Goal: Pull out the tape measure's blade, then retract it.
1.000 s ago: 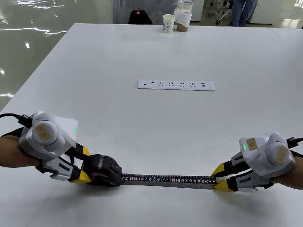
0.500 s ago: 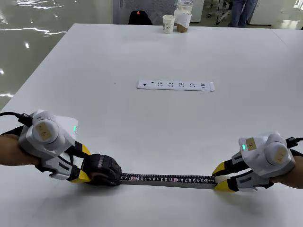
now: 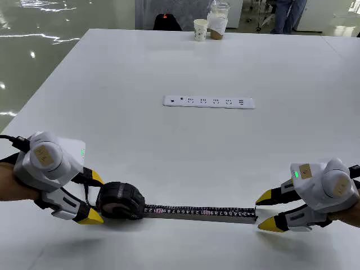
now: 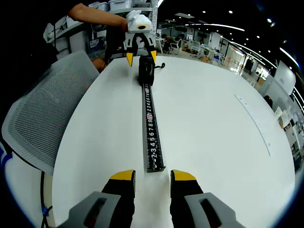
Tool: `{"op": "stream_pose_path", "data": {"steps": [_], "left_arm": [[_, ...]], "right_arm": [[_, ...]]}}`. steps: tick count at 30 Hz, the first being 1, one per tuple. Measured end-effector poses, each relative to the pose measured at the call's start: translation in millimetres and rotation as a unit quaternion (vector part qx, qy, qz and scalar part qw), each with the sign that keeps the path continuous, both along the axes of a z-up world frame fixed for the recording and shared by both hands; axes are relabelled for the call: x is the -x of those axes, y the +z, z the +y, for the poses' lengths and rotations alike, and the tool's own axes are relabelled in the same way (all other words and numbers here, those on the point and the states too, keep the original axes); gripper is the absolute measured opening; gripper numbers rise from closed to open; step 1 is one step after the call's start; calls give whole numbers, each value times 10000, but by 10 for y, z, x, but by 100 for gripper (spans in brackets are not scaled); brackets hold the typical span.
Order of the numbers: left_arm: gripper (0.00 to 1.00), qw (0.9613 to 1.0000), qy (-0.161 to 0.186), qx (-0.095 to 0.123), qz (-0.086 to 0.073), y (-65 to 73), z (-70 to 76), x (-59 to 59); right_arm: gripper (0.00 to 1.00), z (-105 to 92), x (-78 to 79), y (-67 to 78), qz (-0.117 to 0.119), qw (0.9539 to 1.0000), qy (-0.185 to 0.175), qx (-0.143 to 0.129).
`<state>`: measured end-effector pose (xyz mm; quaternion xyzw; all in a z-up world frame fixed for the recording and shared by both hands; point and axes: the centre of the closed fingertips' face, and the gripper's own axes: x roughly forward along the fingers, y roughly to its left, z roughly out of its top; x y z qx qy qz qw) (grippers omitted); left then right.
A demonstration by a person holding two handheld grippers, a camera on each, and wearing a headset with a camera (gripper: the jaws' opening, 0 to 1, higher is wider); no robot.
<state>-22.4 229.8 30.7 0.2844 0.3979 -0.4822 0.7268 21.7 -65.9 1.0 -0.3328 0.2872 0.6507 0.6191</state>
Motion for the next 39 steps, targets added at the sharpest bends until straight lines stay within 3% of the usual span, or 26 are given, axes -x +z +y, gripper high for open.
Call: {"op": "stream_pose_path", "data": {"steps": [10,23,31,39], "left_arm": [[55,9992,358,155,0,8,49,106],[65,9957,793,476,-22,11,-13,270],[69,9913,1103,707,-86,24,-50,361],[75,9842,1476,961,-179,12,-101,498]], "right_arm": [[35,-55,96,22,18,9997,-250,-63],[47,-51,253,81,46,9977,-621,-277],[51,-51,380,77,138,9946,-947,-398],[58,-39,518,87,205,9907,-1256,-492]]}}
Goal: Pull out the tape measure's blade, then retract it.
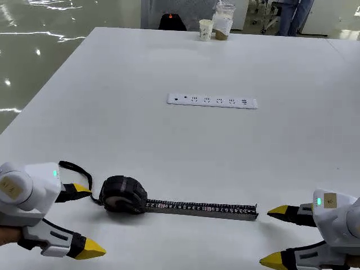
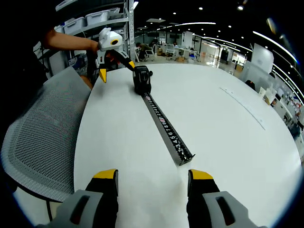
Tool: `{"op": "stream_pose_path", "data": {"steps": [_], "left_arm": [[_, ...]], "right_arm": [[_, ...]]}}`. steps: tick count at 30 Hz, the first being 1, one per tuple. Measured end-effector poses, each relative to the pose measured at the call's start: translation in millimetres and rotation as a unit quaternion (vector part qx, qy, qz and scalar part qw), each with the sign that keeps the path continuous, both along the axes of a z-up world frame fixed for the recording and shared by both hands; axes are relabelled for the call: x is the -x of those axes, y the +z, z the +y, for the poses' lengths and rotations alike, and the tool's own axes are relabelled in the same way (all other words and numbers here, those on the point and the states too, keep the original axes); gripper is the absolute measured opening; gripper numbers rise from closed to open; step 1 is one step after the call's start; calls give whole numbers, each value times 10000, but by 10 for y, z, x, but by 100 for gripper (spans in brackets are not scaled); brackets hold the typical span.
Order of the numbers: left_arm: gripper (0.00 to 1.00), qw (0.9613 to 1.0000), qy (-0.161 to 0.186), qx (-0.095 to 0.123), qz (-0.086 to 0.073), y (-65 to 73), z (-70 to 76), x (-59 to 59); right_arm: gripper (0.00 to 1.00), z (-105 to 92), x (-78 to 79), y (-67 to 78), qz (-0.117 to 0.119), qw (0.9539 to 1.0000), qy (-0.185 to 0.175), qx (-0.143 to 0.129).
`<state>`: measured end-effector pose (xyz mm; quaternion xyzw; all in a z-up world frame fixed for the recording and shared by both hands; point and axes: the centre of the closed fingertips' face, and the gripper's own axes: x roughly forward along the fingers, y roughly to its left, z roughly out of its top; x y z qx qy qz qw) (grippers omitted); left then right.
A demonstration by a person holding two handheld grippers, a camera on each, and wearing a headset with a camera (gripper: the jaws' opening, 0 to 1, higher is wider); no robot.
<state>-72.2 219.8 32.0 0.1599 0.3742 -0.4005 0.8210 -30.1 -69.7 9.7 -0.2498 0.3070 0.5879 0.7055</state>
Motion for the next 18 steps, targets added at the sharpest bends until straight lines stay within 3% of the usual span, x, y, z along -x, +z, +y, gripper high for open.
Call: {"op": "stream_pose_path", "data": {"steps": [18], "left_arm": [[82,9950,854,441,-277,88,-103,163]], "right_arm": [[72,70,173,123,104,9961,-783,-402]]}}
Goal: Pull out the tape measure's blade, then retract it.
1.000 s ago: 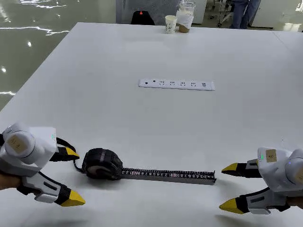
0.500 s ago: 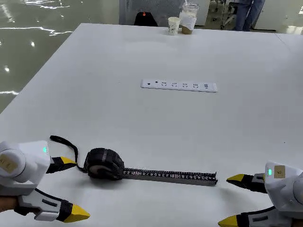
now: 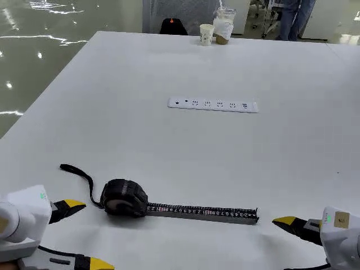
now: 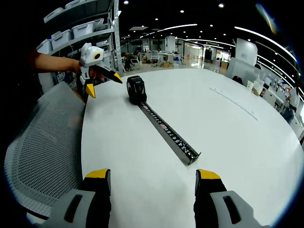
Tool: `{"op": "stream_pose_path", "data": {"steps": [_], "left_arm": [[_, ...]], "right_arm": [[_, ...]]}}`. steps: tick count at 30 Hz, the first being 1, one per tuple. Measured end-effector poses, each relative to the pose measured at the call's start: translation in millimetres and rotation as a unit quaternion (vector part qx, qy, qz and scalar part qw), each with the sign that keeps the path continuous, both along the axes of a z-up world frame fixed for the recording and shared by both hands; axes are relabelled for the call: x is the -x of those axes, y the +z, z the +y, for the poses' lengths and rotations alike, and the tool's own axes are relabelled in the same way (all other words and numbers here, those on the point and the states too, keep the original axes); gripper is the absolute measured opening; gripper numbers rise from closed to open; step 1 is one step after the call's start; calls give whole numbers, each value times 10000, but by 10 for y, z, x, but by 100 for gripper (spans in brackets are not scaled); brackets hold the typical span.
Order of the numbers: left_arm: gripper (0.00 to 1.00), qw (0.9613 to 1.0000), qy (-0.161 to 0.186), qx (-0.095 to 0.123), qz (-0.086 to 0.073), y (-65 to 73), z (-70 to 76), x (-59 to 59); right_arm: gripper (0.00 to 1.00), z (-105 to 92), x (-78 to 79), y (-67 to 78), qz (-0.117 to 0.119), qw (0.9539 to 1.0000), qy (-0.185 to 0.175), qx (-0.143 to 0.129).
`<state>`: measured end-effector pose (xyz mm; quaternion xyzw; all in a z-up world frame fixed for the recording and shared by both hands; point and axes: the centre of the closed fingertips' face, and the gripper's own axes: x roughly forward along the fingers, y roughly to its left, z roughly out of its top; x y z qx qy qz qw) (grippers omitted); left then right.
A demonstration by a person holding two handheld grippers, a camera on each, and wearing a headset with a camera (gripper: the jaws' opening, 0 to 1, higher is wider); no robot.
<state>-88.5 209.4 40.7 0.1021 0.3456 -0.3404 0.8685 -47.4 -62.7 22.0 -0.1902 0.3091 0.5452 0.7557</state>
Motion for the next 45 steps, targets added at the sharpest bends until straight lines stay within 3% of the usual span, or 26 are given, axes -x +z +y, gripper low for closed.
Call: {"op": "stream_pose_path", "data": {"steps": [5,12,17,24,31,34,37,45], "left_arm": [[85,9994,294,175,-27,26,-60,51],[88,9973,688,238,-131,64,-93,89],[92,9955,891,252,-219,68,-101,98],[96,9918,1184,345,-328,67,-125,87],[98,9867,1496,442,-457,122,-149,92],[99,9853,1587,344,-535,135,-127,108],[99,9811,1783,362,-654,183,-87,107],[99,9796,1871,356,-639,181,-125,128]], "right_arm": [[77,15,60,-1,55,9998,-181,-51],[81,53,124,23,62,9987,-480,-150],[84,76,122,87,-107,9973,-693,-233],[89,127,179,110,-106,9951,-943,-266],[96,151,177,136,-160,9903,-1337,-350],[99,153,168,160,-183,9878,-1495,-392],[99,159,177,182,-210,9865,-1574,-392],[99,201,193,258,-248,9822,-1793,-510]]}}
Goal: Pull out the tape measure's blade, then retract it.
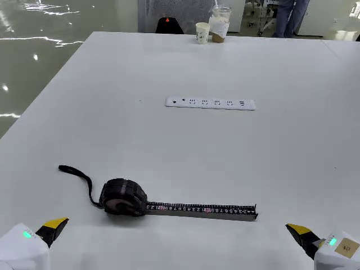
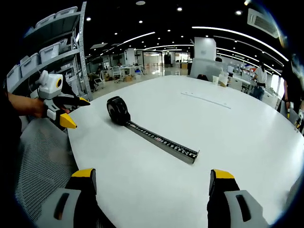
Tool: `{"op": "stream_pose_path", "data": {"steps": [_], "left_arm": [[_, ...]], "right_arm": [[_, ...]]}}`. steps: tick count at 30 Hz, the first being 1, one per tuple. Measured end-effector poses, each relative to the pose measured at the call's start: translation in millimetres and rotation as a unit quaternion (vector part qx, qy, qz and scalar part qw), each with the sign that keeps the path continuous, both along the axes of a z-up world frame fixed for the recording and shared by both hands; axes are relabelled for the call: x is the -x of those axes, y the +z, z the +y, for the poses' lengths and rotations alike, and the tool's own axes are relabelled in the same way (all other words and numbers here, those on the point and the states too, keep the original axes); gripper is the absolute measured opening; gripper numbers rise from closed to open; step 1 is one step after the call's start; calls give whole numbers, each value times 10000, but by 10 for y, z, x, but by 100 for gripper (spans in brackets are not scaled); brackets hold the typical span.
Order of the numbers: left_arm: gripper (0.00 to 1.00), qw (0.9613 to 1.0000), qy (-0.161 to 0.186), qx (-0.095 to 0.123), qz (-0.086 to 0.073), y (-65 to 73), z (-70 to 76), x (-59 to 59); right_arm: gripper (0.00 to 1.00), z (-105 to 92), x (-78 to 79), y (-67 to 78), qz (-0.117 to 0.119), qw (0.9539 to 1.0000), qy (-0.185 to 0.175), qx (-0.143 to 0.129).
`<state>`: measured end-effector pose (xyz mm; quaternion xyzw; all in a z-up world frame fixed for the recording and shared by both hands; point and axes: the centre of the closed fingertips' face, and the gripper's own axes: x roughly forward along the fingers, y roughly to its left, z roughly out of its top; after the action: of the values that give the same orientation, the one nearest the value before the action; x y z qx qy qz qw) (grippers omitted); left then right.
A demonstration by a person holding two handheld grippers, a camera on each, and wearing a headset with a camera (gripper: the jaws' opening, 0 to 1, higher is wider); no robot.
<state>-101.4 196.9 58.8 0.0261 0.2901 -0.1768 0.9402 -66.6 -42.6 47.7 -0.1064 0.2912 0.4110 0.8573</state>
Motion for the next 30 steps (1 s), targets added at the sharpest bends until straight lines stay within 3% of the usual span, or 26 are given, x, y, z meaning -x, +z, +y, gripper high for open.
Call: {"op": "stream_pose_path", "data": {"steps": [10,21,30], "left_arm": [[99,9998,181,58,-55,57,-96,3],[99,9983,577,73,-57,77,-57,9],[99,9983,573,89,-89,108,-106,-16]], "right_arm": [[99,67,29,80,-70,9997,-208,-87],[99,86,47,150,9,9972,-672,-334],[99,126,70,178,31,9959,-821,-382]]}}
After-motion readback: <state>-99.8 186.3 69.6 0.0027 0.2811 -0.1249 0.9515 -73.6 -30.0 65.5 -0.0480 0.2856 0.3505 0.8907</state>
